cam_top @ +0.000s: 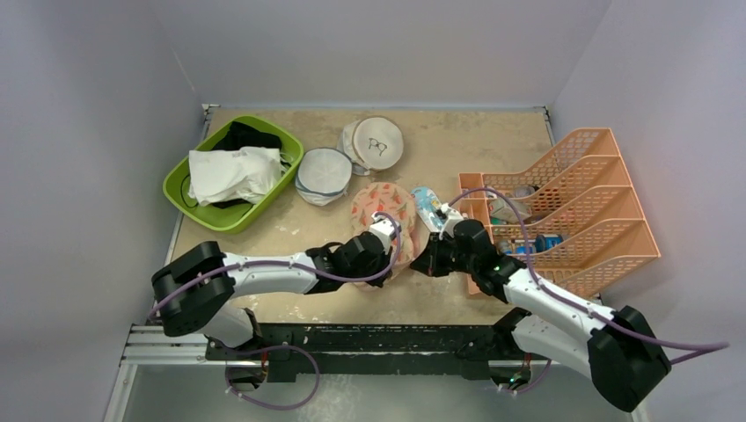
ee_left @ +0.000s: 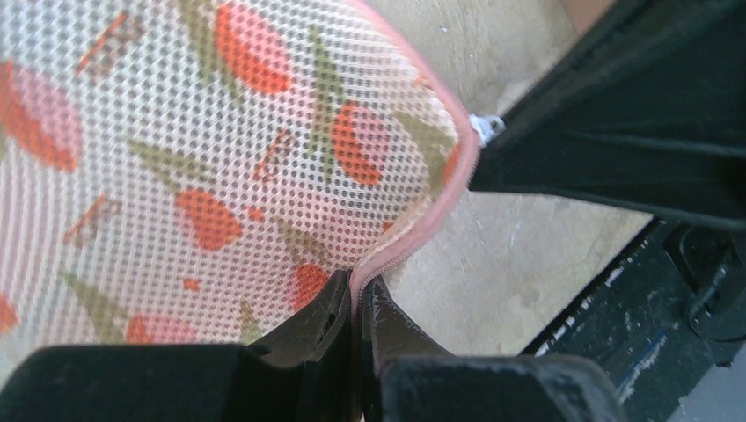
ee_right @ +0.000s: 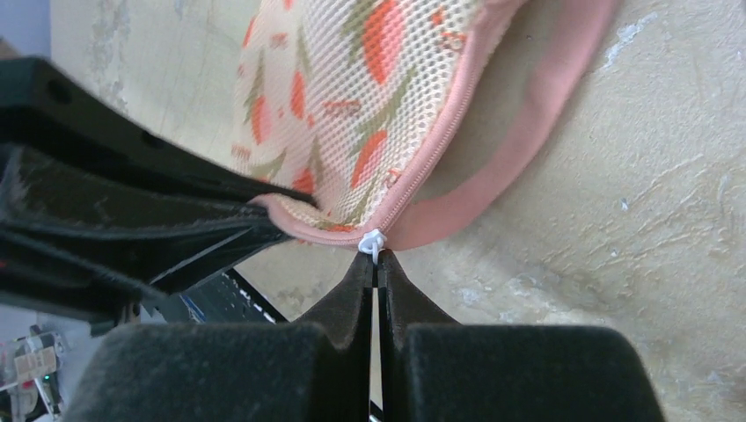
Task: Unzip the laundry bag and remove the bra
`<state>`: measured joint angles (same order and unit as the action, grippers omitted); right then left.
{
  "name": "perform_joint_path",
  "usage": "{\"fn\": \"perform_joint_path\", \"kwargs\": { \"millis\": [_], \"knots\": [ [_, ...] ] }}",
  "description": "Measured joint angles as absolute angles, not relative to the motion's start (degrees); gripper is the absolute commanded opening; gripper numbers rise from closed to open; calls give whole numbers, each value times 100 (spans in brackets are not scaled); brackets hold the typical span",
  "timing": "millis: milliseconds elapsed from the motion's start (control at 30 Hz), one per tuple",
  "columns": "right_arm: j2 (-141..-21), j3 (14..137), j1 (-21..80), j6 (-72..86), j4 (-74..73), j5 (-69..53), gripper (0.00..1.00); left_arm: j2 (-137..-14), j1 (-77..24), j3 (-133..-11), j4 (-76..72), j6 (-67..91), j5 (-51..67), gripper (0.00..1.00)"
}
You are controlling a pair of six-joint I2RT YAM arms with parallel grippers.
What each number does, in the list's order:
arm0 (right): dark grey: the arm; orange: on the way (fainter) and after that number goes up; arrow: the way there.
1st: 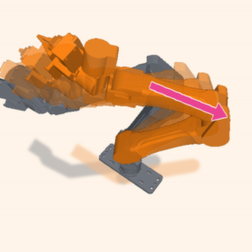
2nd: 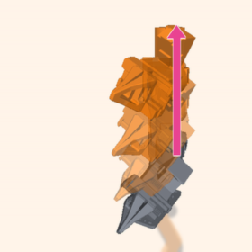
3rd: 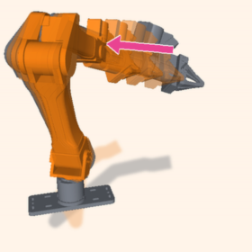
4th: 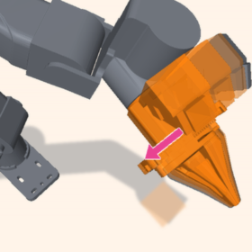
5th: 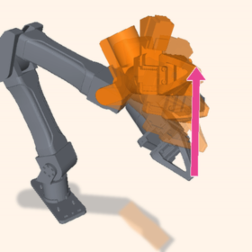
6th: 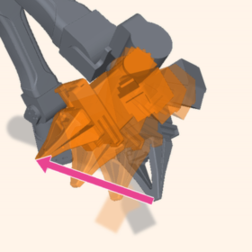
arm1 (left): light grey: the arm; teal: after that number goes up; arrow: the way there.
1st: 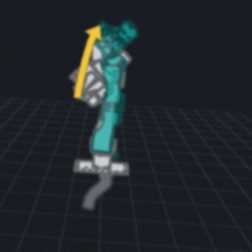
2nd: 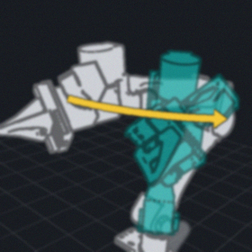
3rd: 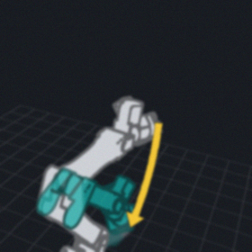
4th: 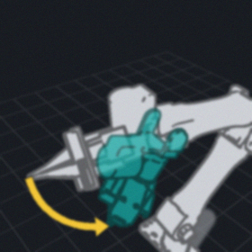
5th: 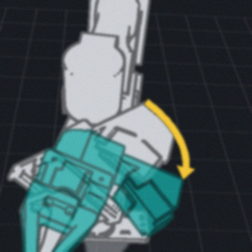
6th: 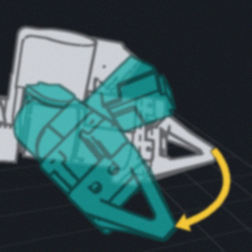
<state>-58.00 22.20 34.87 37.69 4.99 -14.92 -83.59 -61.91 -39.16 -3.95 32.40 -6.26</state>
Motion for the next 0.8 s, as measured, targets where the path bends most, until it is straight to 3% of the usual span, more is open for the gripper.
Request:
{"fn": "perform_joint_path", "kwargs": {
  "millis": [233,433,500,667,733,800],
  "knots": [
    [-5902,1944,3444,3533,921,-2163,0,-8731,-6062,-4320,102,3218,-1179,1],
    [-6978,2182,3485,3210,1706,-2775,0,-8261,-5854,-4042,484,3240,-1264,12],
    [-7275,2344,3500,3135,1900,-2895,0,-8036,-5819,-3935,628,3253,-1315,22],
    [-7703,2585,3498,3013,2196,-3083,0,-7544,-5774,-3750,1007,3341,-1406,68],
    [-7791,2615,3498,2967,2248,-3122,0,-7269,-5760,-3610,1050,3321,-1374,77],
    [-7861,2628,3498,2919,2276,-3157,0,-6943,-5749,-3470,1020,3323,-1313,80]
  ]
}}
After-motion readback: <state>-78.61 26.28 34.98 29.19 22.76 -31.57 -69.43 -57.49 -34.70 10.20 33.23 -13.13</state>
